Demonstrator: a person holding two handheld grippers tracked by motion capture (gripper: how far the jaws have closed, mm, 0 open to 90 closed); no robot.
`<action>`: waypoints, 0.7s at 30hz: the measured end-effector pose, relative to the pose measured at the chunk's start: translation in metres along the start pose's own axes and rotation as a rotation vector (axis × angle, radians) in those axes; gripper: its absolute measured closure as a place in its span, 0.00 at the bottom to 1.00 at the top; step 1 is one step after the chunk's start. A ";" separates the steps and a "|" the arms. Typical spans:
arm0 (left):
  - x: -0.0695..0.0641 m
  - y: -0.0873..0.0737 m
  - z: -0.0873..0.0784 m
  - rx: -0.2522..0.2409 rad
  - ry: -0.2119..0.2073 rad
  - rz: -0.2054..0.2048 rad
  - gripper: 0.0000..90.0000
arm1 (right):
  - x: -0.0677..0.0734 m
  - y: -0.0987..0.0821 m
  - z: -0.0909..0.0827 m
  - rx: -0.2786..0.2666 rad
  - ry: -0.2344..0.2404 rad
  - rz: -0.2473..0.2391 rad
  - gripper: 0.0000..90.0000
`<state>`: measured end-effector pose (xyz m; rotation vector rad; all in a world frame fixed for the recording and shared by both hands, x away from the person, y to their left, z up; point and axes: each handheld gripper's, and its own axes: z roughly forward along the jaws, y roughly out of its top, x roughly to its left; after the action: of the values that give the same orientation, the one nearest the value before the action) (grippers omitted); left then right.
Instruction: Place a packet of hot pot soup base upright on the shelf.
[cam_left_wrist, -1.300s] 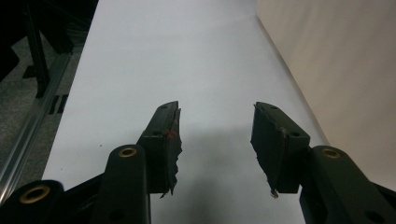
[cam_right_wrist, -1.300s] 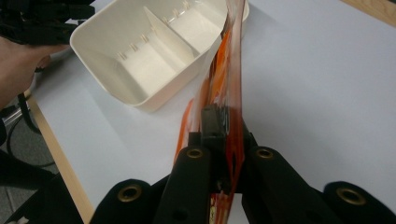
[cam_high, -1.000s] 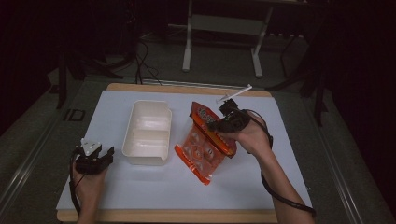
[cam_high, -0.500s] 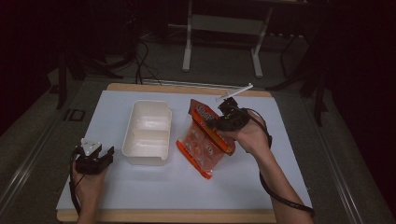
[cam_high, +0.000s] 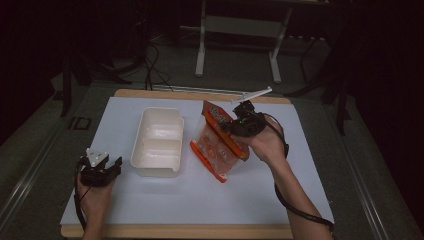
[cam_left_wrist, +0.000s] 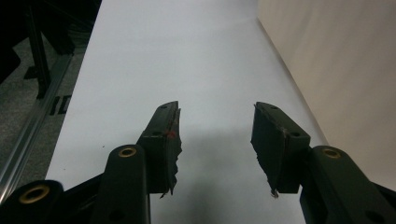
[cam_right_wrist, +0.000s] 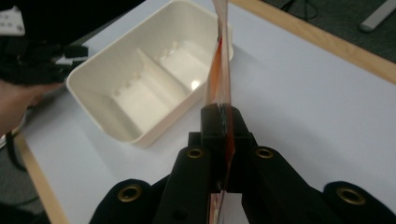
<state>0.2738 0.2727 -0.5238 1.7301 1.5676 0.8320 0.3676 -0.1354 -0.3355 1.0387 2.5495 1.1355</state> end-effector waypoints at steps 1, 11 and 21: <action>0.000 0.000 0.000 0.000 0.000 0.000 0.58 | 0.000 0.000 0.000 -0.007 -0.012 -0.001 1.00; 0.000 0.000 0.000 0.001 -0.003 -0.001 0.58 | 0.003 0.007 -0.003 -0.068 -0.054 -0.020 1.00; -0.001 0.000 0.001 0.003 -0.006 0.002 0.58 | 0.004 0.014 -0.008 -0.146 -0.048 -0.021 1.00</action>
<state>0.2744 0.2717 -0.5242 1.7348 1.5647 0.8248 0.3689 -0.1311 -0.3200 0.9890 2.3946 1.2542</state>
